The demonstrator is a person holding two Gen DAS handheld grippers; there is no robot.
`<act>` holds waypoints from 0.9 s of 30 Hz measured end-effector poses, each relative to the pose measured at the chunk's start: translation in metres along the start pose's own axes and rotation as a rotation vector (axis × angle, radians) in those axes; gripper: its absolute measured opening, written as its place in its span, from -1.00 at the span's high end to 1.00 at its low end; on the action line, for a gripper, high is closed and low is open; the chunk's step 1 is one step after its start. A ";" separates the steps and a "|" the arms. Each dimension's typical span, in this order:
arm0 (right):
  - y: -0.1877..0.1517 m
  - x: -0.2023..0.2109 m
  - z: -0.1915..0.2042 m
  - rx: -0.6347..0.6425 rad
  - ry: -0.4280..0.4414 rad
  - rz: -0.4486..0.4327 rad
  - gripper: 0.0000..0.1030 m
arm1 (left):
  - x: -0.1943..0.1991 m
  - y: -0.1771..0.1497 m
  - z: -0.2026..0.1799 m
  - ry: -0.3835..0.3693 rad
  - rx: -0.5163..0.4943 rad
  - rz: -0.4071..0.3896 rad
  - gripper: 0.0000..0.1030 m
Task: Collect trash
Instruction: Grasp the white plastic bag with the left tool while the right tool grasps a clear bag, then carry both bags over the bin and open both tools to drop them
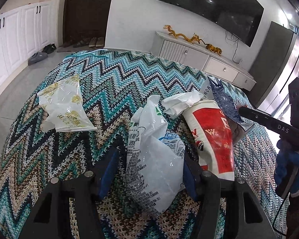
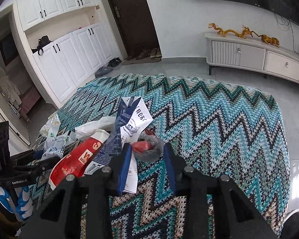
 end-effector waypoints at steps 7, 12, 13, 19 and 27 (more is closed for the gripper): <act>-0.003 0.003 -0.011 -0.016 -0.022 -0.014 0.87 | 0.002 -0.004 -0.006 -0.023 -0.013 -0.014 0.33; 0.000 0.034 -0.021 -0.030 -0.046 -0.056 0.88 | 0.021 -0.005 -0.015 -0.036 -0.027 -0.045 0.37; 0.001 0.041 -0.022 -0.030 -0.053 -0.065 0.88 | 0.026 -0.007 -0.017 -0.037 -0.029 -0.050 0.37; 0.000 0.094 -0.027 -0.029 -0.093 -0.121 0.88 | 0.059 -0.012 -0.025 -0.045 -0.023 -0.083 0.38; -0.009 0.171 -0.033 -0.047 -0.128 -0.215 0.88 | 0.111 -0.010 -0.042 -0.061 -0.049 -0.154 0.39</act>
Point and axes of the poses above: each gripper's, at about its wrist camera, not at the fingertips, and x roughly against the way its jaws point, z to its left, y to its top, the point moved 6 cm from there along -x, roughly the way its jaws point, and after that the axes turned 6 degrees about -y, right-handed, at the moved point
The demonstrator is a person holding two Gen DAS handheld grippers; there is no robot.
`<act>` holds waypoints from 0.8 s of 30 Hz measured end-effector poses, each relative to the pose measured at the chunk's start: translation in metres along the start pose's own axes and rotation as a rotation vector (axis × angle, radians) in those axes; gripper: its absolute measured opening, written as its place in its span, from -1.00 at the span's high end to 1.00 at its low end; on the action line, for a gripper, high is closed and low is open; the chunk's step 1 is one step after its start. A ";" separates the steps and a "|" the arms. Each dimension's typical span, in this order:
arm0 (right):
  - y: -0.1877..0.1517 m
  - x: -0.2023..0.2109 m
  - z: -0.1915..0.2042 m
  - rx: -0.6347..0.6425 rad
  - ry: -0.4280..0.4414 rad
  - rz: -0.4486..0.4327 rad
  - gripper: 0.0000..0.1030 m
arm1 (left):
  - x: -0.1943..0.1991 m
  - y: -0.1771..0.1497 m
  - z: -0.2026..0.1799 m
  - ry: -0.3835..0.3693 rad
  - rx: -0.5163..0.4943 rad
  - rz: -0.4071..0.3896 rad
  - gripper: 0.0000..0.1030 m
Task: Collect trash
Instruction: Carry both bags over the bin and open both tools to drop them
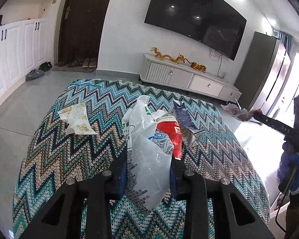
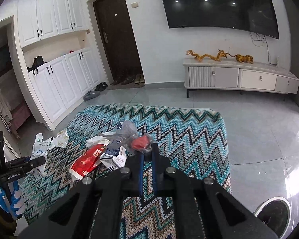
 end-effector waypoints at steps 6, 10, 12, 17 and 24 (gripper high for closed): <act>-0.006 0.058 -0.025 -0.036 -0.038 -0.071 0.88 | 0.024 0.009 -0.042 -0.018 -0.083 -0.010 0.41; -0.021 0.092 -0.057 -0.081 -0.082 -0.103 0.88 | 0.026 0.011 -0.085 -0.056 -0.161 -0.001 0.41; -0.032 0.108 -0.079 -0.106 -0.116 -0.113 0.88 | 0.023 0.010 -0.111 -0.084 -0.199 0.014 0.41; -0.067 0.140 -0.145 -0.197 -0.218 -0.116 0.88 | -0.004 0.000 -0.183 -0.174 -0.312 0.097 0.41; -0.136 0.154 -0.233 -0.340 -0.363 -0.056 0.88 | -0.071 -0.032 -0.302 -0.297 -0.492 0.268 0.41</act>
Point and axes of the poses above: each gripper's, at about its wrist camera, not at the fingertips, and x roughly against the way its jaws point, z to its left, y to its top, the point moved 6 cm from there along -x, roughly the way its jaws point, and after that the axes turned 6 degrees about -y, right-handed, at the moved point
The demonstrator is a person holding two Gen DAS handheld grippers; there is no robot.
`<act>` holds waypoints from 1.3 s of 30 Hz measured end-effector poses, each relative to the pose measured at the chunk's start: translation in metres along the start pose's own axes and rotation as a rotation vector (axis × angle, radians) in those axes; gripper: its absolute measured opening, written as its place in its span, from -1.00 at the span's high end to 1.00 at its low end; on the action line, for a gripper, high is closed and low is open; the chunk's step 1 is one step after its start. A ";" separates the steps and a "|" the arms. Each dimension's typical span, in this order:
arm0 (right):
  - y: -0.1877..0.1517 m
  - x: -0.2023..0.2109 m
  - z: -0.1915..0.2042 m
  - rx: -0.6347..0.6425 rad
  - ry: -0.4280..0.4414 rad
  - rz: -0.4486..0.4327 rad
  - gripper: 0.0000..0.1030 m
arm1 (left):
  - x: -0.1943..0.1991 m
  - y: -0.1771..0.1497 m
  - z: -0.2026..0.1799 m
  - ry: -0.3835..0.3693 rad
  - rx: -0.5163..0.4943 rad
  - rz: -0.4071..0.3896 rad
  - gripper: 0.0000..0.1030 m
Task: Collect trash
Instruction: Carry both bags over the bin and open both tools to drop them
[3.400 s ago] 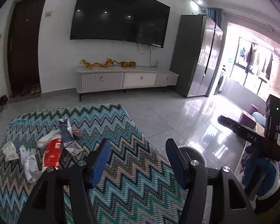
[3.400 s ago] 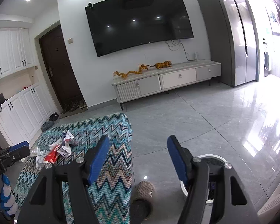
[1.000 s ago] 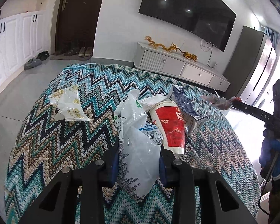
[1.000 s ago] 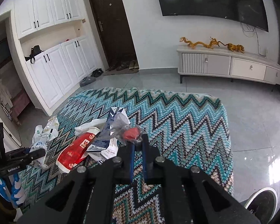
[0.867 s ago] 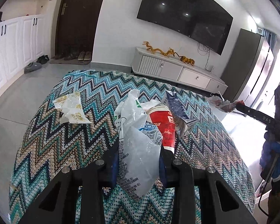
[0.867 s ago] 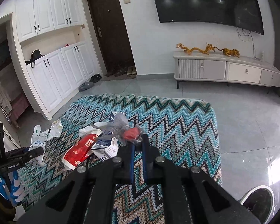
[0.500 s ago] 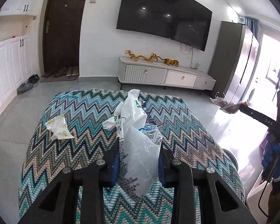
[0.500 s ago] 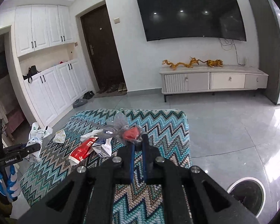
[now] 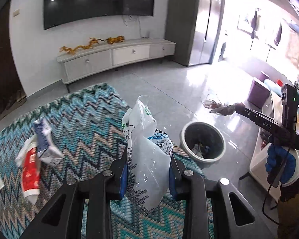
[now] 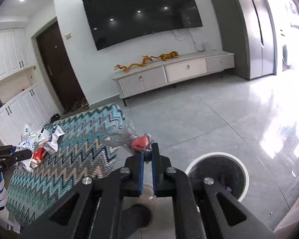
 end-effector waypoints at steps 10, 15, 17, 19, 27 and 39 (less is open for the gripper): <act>-0.054 -0.063 -0.109 -0.161 -0.132 0.144 0.88 | -0.145 0.048 -0.119 -0.200 -0.088 0.174 0.41; -0.070 -0.092 -0.141 -0.200 -0.170 0.195 0.87 | -0.206 0.061 -0.149 -0.252 -0.065 0.240 0.39; -0.076 -0.103 -0.149 -0.208 -0.182 0.211 0.83 | -0.229 0.062 -0.155 -0.254 -0.055 0.261 0.37; -0.080 -0.113 -0.158 -0.211 -0.200 0.228 0.82 | -0.250 0.063 -0.158 -0.234 -0.051 0.275 0.36; -0.099 -0.151 -0.180 -0.228 -0.233 0.302 0.47 | -0.294 0.067 -0.161 -0.253 0.037 0.308 -0.21; -0.104 -0.155 -0.179 -0.265 -0.238 0.315 0.17 | -0.245 0.070 -0.151 -0.248 0.047 0.206 -0.18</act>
Point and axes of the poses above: each gripper's, at about its wrist camera, not at the fingertips, and x roughly against the way its jaws point, z to its left, y to its top, the point moved 6 cm from there along -x, roughly the way its jaws point, and after that the axes turned 6 degrees about -y, right-handed, at the moved point
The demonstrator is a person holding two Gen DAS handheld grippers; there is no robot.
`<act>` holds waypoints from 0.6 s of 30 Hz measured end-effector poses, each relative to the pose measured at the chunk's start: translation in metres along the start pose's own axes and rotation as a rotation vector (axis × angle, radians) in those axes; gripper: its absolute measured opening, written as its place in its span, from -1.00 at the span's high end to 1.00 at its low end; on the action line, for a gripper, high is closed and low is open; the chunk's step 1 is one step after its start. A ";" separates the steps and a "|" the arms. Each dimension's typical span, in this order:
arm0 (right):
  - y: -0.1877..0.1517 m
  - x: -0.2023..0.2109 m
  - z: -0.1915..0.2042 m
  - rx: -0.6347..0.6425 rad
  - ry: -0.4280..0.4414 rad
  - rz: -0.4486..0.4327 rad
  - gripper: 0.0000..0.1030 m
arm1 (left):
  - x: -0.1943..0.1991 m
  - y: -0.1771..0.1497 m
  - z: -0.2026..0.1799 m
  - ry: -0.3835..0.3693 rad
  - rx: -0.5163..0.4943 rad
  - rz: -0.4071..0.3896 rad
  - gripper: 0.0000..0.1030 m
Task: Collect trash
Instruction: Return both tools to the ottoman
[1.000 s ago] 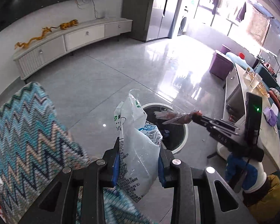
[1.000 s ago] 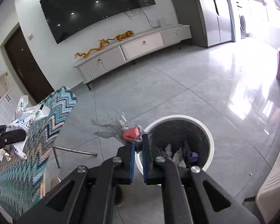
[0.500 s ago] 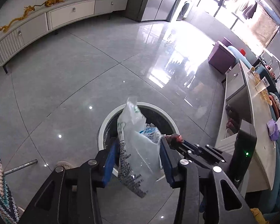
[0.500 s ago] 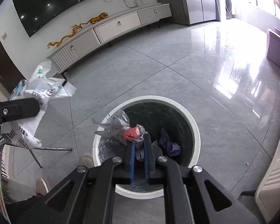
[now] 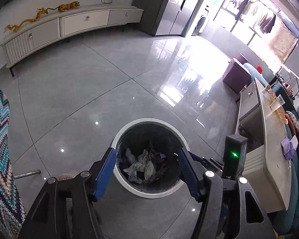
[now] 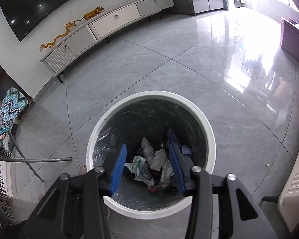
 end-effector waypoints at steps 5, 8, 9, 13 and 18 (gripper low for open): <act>0.008 0.043 0.018 0.027 0.019 -0.067 0.17 | 0.041 -0.008 -0.013 -0.004 -0.046 -0.034 -0.18; 0.017 0.080 0.030 0.043 0.042 -0.126 0.17 | 0.076 -0.013 -0.017 0.023 -0.076 -0.084 -0.18; 0.020 0.094 0.036 0.054 0.046 -0.150 0.17 | 0.088 -0.015 -0.017 0.033 -0.082 -0.101 -0.18; 0.028 0.147 0.066 0.092 0.080 -0.229 0.17 | 0.138 -0.027 -0.011 0.069 -0.076 -0.162 -0.18; 0.025 0.202 0.115 0.155 0.139 -0.288 0.17 | 0.198 -0.054 0.018 0.121 -0.034 -0.221 -0.19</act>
Point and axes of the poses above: each gripper's, at about its wrist camera, not at the fingertips, and x roughly against the way its jaws point, z to its left, y to its top, the point moved 6 cm from there along -x, roughly the way its jaws point, and after that the axes turned 6 degrees about -y, right-handed, at the moved point
